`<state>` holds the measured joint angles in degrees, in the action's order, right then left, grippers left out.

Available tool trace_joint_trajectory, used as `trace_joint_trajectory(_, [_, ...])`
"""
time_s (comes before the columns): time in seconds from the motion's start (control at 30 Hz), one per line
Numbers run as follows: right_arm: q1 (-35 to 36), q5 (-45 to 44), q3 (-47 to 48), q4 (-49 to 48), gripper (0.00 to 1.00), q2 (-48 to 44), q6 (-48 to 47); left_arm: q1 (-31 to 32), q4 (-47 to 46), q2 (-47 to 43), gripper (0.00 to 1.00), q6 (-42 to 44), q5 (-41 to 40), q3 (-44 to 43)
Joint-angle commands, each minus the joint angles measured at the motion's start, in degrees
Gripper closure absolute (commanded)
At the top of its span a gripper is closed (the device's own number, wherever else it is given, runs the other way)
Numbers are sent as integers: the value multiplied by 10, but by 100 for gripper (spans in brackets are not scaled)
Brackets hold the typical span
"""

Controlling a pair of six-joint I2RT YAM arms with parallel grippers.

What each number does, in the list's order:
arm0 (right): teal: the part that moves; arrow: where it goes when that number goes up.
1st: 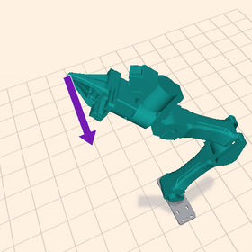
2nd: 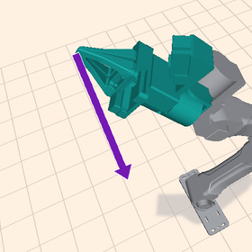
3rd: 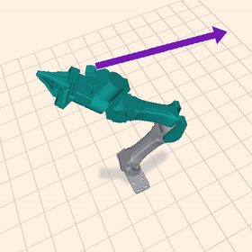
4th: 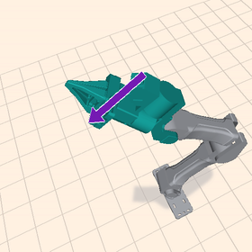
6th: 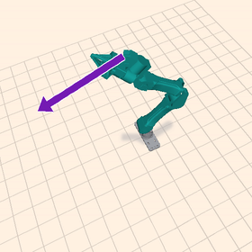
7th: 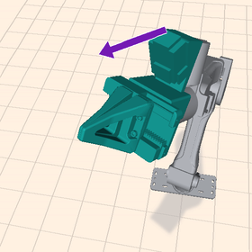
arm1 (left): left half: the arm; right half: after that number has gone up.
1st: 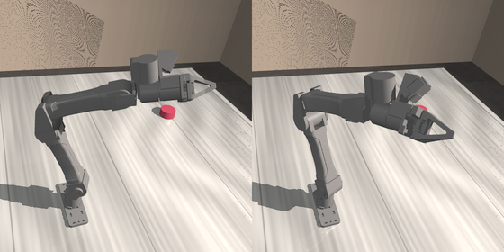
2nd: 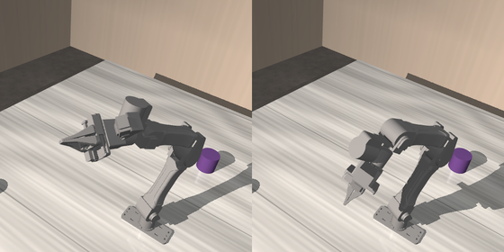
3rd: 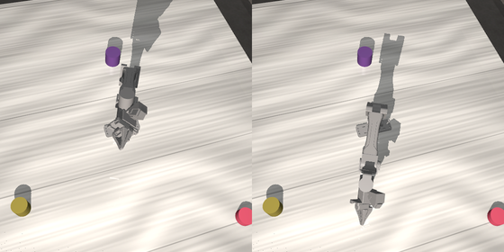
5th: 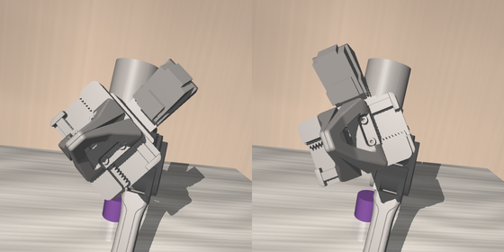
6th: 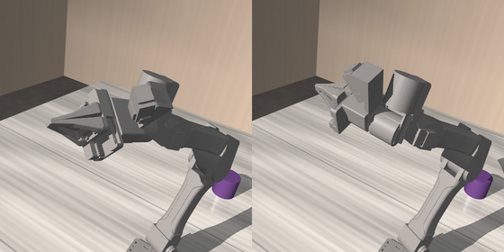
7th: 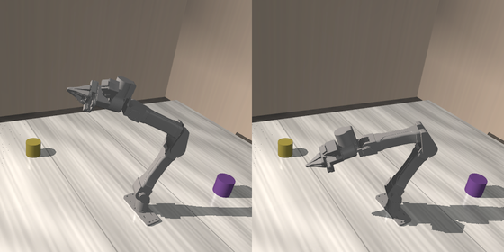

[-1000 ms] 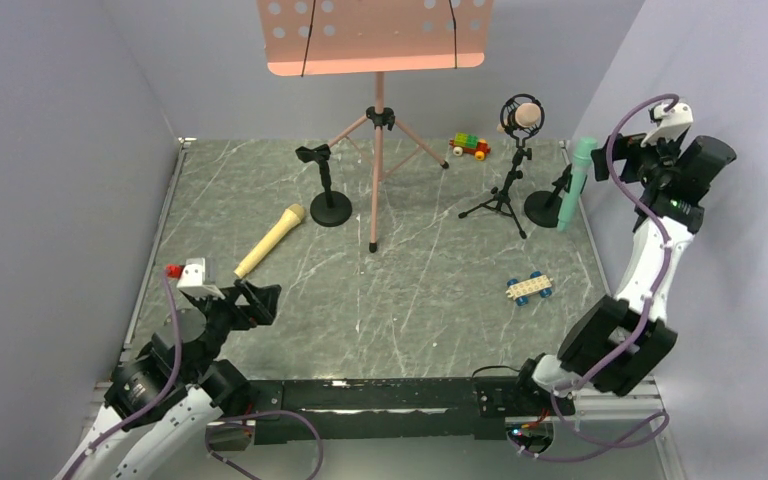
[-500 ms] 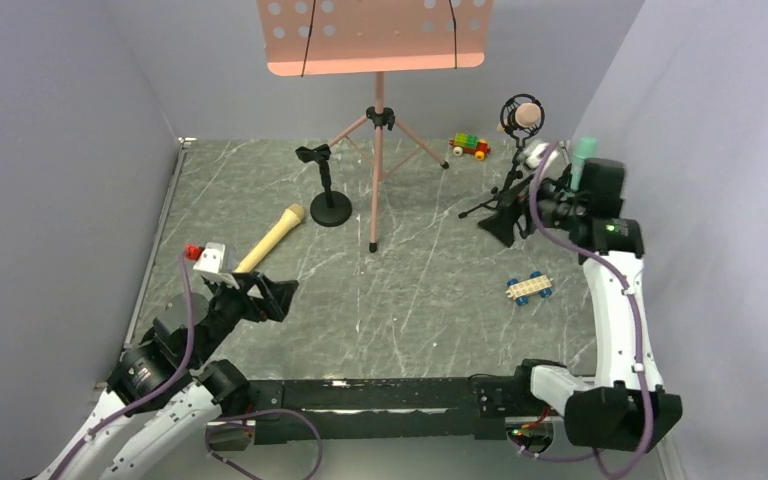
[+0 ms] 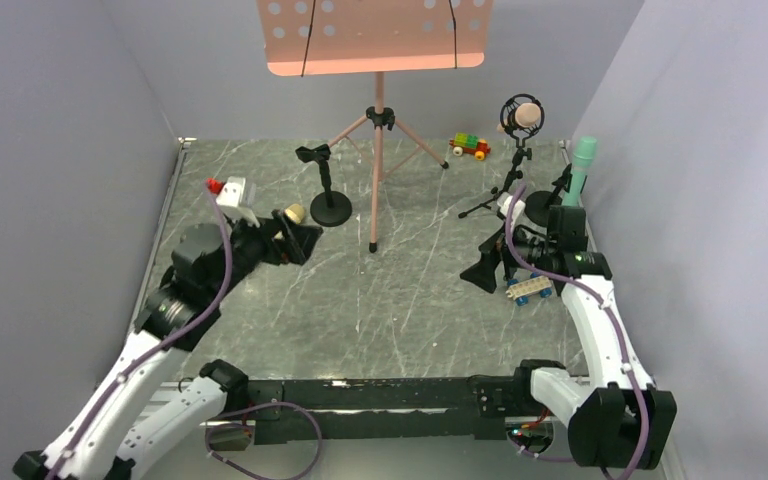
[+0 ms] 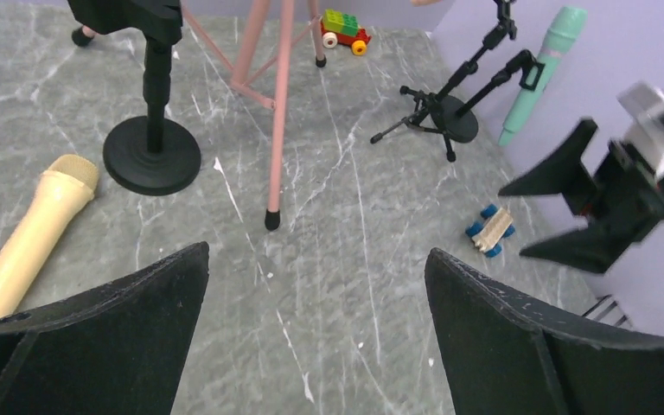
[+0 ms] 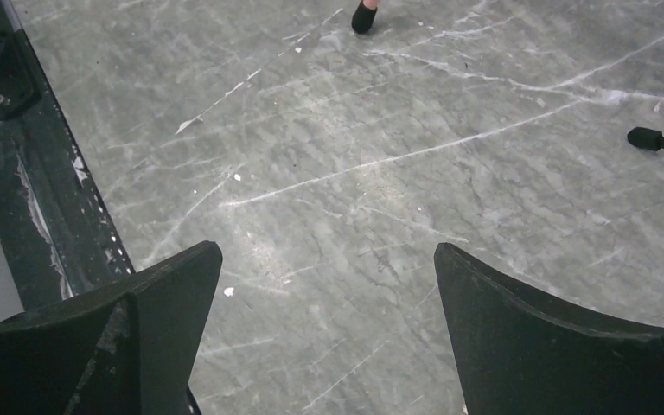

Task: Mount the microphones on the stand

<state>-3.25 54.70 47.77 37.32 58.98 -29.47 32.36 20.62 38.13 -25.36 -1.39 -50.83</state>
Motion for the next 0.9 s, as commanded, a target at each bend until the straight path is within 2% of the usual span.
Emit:
trace_joint_trajectory(0.0, [0, 35, -41, -108, 0, -45, 18, -116, -126, 72, 1, -89, 180, -9])
trace_joint_trajectory(0.1, [-1, 40, -59, -111, 0, -52, 9, -154, -162, 120, 1, -162, 197, -8])
trace_joint_trajectory(0.23, [-1, 31, -53, -107, 0, -71, 13, -168, -149, 178, 1, -231, 125, -31])
trace_joint_trajectory(0.3, [-1, 34, -55, -102, 0, -81, 10, -177, -91, 220, 1, -286, 75, -69])
trace_joint_trajectory(0.43, [-1, 36, -57, -94, 0, -91, 9, -180, 98, 345, 1, -373, 7, -226])
trace_joint_trajectory(0.53, [0, 30, -55, -95, 0, -90, 14, -180, 193, 418, 1, -421, -32, -325])
trace_joint_trajectory(0.63, [0, 25, -52, -91, 0, -86, 13, -182, 222, 474, 6, -456, -41, -383])
trace_joint_trajectory(0.87, [0, 29, -49, -80, 0, -79, 8, -196, 242, 576, 14, -499, 7, -495])
